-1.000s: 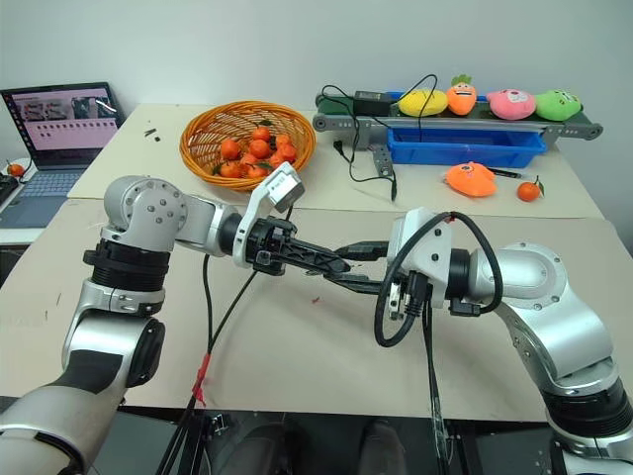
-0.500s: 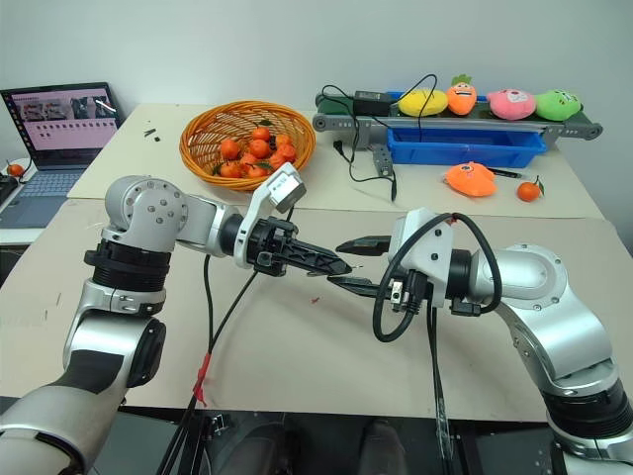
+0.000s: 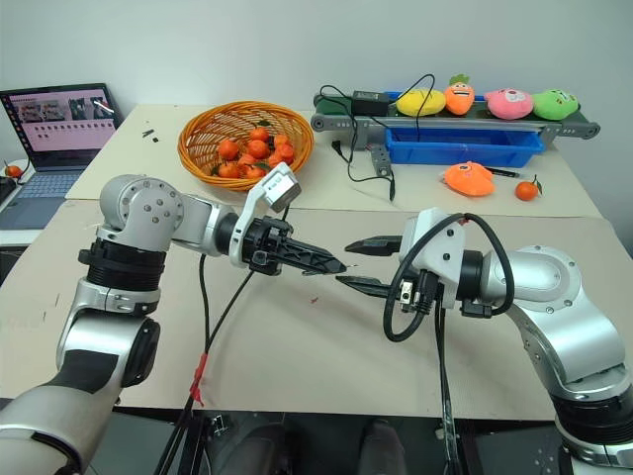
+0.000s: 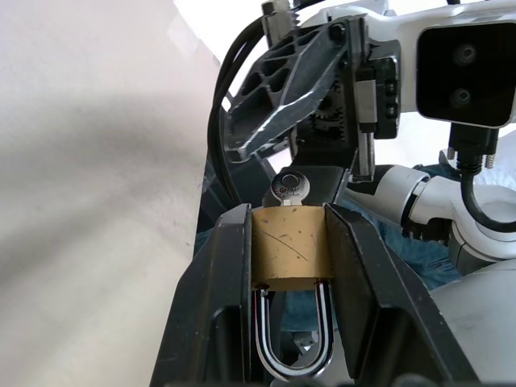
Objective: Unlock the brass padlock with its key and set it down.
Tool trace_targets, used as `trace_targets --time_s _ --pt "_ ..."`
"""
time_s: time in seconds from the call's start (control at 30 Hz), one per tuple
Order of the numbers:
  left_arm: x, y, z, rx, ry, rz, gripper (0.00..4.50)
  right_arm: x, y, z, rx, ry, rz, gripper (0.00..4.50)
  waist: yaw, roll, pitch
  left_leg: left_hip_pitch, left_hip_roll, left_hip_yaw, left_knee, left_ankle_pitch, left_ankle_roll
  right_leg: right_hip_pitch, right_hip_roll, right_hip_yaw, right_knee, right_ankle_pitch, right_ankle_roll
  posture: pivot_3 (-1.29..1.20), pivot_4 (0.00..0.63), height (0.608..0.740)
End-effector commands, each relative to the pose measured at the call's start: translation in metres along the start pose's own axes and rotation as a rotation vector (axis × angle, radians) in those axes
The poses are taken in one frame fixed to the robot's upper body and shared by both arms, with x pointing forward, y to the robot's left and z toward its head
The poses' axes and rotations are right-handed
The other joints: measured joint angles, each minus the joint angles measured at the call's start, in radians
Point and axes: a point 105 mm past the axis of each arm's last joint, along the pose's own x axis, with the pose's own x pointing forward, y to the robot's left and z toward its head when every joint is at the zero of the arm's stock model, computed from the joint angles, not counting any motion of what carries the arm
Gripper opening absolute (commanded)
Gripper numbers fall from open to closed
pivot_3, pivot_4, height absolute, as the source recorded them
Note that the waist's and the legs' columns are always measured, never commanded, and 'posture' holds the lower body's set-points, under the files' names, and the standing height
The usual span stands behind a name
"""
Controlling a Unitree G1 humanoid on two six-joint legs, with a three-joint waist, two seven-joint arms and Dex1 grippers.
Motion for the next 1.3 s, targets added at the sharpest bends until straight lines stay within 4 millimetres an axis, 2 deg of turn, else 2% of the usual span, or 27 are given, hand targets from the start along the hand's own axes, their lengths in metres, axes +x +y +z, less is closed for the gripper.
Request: trace_targets --time_s 0.03,0.5,0.53,0.6,0.7,0.73,1.3 --pt "-0.0011 -0.0104 0.0083 0.057 -0.005 -0.021 0.84 -0.0043 -0.0009 0.0130 -0.055 -0.028 -0.011 2.28 0.000 0.000 0.000 0.000 0.000 0.000 0.000 0.000 0.000 0.000 0.000 0.000 0.000 0.000 0.000 0.00 0.150 0.740" --pt "0.0026 -0.0096 0.0094 0.067 -0.002 -0.031 0.84 -0.0008 0.0028 0.0156 -0.040 -0.043 0.001 2.28 0.000 0.000 0.000 0.000 0.000 0.000 0.000 0.000 0.000 0.000 0.000 0.000 0.000 0.000 0.000 0.00 0.150 0.740" --pt "0.0029 -0.0098 0.0095 0.068 -0.001 -0.032 0.84 -0.0006 0.0030 0.0158 -0.039 -0.044 0.001 1.78 0.000 0.000 0.000 0.000 0.000 0.000 0.000 0.000 0.000 0.000 0.000 0.000 0.000 0.000 0.000 0.00 0.150 0.740" --pt "0.0028 -0.0100 0.0093 0.069 0.000 -0.034 0.84 0.0000 0.0032 0.0161 -0.039 -0.045 0.001 1.38 0.000 0.000 0.000 0.000 0.000 0.000 0.000 0.000 0.000 0.000 0.000 0.000 0.000 0.000 0.000 0.00 0.150 0.740" --pt "0.0033 -0.0098 0.0088 0.069 0.001 -0.036 0.84 0.0006 0.0031 0.0164 -0.038 -0.046 0.001 0.33 0.000 0.000 0.000 0.000 0.000 0.000 0.000 0.000 0.000 0.000 0.000 0.000 0.000 0.000 0.000 0.00 0.150 0.740" --pt "0.0038 -0.0100 0.0085 0.069 0.003 -0.038 0.84 0.0005 0.0030 0.0166 -0.038 -0.046 0.000 0.23 0.000 0.000 0.000 0.000 0.000 0.000 0.000 0.000 0.000 0.000 0.000 0.000 0.000 0.000 0.000 0.00 0.150 0.740" --pt "0.0052 -0.0096 0.0084 0.076 0.009 -0.033 0.84 0.0002 0.0010 0.0157 -0.050 -0.038 -0.016 0.21 0.000 0.000 0.000 0.000 0.000 0.000 0.000 0.000 0.000 0.000 0.000 0.000 0.000 0.000 0.000 0.00 0.150 0.740"
